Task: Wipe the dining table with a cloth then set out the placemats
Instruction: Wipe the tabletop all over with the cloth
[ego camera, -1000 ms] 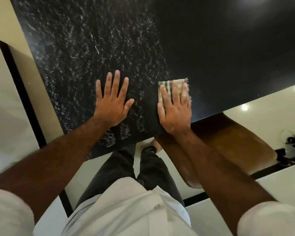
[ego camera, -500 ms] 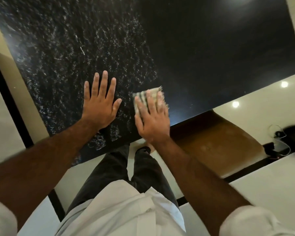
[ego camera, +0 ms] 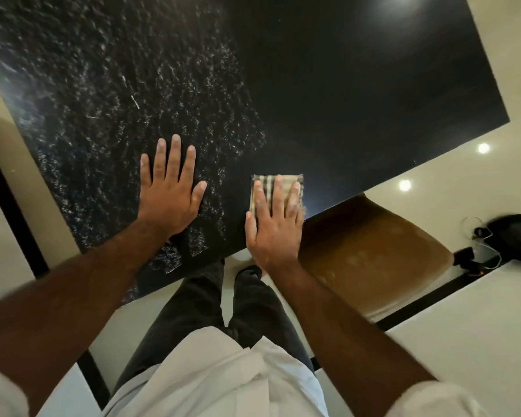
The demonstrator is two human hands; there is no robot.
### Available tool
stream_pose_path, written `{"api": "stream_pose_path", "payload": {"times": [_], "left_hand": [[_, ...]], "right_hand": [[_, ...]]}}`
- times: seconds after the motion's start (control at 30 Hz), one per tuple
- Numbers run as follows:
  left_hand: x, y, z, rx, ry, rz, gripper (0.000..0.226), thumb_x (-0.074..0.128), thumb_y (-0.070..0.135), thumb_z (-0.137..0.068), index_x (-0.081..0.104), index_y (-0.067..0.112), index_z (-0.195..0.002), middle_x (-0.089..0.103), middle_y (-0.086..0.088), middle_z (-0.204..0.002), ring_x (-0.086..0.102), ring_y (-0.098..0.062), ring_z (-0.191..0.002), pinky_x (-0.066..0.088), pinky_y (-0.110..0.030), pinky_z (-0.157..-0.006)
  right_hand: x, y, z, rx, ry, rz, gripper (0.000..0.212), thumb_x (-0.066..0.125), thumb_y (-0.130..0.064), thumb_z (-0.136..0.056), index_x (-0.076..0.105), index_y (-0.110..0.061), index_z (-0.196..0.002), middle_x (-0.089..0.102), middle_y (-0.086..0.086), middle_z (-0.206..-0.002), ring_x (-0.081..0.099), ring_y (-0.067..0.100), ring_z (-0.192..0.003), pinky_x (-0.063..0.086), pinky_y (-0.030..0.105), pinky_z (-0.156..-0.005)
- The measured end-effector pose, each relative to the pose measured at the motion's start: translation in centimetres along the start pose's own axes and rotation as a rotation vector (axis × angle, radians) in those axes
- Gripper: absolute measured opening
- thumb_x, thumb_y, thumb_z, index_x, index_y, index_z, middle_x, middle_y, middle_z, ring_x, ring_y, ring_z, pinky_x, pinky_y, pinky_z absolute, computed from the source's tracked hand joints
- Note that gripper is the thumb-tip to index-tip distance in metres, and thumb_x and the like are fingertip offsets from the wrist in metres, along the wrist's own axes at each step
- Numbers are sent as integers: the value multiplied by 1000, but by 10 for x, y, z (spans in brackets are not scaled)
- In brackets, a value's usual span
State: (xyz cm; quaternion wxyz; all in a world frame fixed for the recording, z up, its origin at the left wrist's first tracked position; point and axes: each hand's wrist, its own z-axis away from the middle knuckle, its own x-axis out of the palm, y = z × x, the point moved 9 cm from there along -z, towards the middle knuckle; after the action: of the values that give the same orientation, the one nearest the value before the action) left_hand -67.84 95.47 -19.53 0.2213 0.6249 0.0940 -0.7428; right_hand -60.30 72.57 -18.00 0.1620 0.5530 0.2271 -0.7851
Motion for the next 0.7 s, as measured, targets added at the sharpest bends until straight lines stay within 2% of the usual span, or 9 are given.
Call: {"api": "stream_pose_path", "payload": {"times": [0.1, 0.23, 0.37, 0.43, 0.5, 0.6, 0.7], "left_hand": [[0, 0, 0, -3, -11, 12, 79, 28, 56, -116, 0, 17, -178, -14, -14, -185, -11, -38, -172, 0, -68, -136], [1, -2, 0, -7, -36, 31, 79, 26, 57, -116, -2, 19, -178, -16, -12, -185, -13, -37, -172, -2, -67, -136], [-2, -8, -7, 15, -34, 30, 76, 24, 57, -116, -1, 22, -179, -14, -8, -186, -11, -36, -172, -1, -69, -135], [-6, -12, -11, 27, -7, 11, 72, 21, 56, -117, 2, 22, -179, -11, -8, -187, -7, -36, -173, 2, -71, -135], [-8, -12, -13, 41, 16, -4, 73, 19, 56, -116, 5, 21, -179, -8, -8, -187, -4, -36, -173, 5, -71, -134], [-8, -11, -13, 47, 29, -15, 73, 22, 55, -117, 5, 20, -179, -7, -9, -187, -4, -36, -173, 7, -72, -134], [-7, -12, -13, 36, 17, 1, 73, 25, 55, -118, 3, 21, -179, -10, -7, -187, -6, -36, -173, 5, -71, -134]], "right_hand": [[-11, 8, -39, -86, 32, 1, 70, 28, -57, -115, 9, -37, -179, 0, 5, -188, -4, 42, -172, 18, 66, -136], [-31, 59, -68, 51, 77, 9, 70, 26, -59, -116, 4, -37, -178, -1, 5, -188, -3, 42, -172, 21, 70, -134], [-26, 61, -22, 143, 91, 23, 68, 29, -55, -117, 8, -35, -178, 0, 5, -188, -6, 41, -172, 20, 71, -134], [-8, 30, 0, 69, 11, 35, 71, 30, -55, -116, 4, -35, -179, -4, 5, -188, -10, 42, -172, 17, 69, -135], [5, -7, 5, -61, -34, 45, 71, 31, -56, -115, 8, -36, -179, 0, 7, -188, -7, 44, -172, 20, 69, -134], [1, -48, -27, -223, 23, 9, 67, 36, -55, -115, 21, -36, -178, 9, 6, -187, 1, 42, -172, 21, 68, -132], [-11, -57, -84, -319, 86, 53, 67, 35, -55, -115, 23, -34, -178, 12, 6, -187, 6, 44, -172, 24, 65, -133]]}}
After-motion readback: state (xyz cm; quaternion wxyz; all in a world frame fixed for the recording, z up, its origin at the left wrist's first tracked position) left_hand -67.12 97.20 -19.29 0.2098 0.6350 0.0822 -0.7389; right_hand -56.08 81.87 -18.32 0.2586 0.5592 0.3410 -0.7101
